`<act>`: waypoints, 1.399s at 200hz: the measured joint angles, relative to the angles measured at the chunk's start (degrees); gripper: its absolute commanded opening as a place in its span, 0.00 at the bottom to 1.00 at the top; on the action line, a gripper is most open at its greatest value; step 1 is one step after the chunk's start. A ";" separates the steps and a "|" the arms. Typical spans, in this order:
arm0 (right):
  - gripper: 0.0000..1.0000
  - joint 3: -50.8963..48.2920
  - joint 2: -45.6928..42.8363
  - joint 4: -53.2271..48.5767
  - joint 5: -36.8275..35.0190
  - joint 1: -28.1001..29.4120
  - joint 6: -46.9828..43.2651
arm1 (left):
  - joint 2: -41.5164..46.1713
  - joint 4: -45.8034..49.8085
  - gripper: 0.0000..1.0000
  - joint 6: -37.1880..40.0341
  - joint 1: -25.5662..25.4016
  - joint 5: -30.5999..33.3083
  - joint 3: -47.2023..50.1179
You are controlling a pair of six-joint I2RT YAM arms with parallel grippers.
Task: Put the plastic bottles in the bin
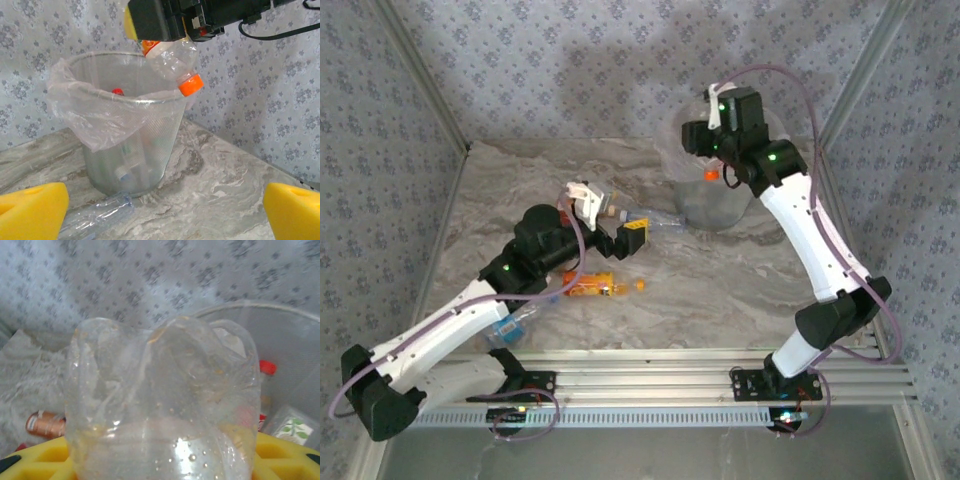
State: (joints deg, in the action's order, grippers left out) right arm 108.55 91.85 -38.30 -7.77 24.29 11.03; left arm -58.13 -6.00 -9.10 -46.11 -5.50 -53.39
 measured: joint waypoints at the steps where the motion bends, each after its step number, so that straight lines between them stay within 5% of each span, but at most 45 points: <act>1: 0.58 0.07 0.00 0.13 0.00 -0.20 0.09 | 0.04 -0.02 1.00 0.00 0.00 0.00 0.02; 79: 0.58 7.34 8.57 5.84 -0.02 -9.73 8.28 | 1.03 -0.24 1.00 0.02 -0.02 0.13 0.15; 196: 0.64 6.29 16.92 7.80 -1.20 -11.32 11.78 | 1.07 -0.17 1.00 1.09 -0.02 0.13 0.15; 280: 0.86 1.81 16.90 9.68 -1.95 -11.91 12.35 | 1.16 -0.07 1.00 1.53 -0.02 0.15 0.15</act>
State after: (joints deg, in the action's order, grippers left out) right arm 110.37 108.75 -28.62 -9.72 12.38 23.38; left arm -56.97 -6.07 -7.57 -46.13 -5.34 -53.23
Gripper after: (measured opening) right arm 0.849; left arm 0.995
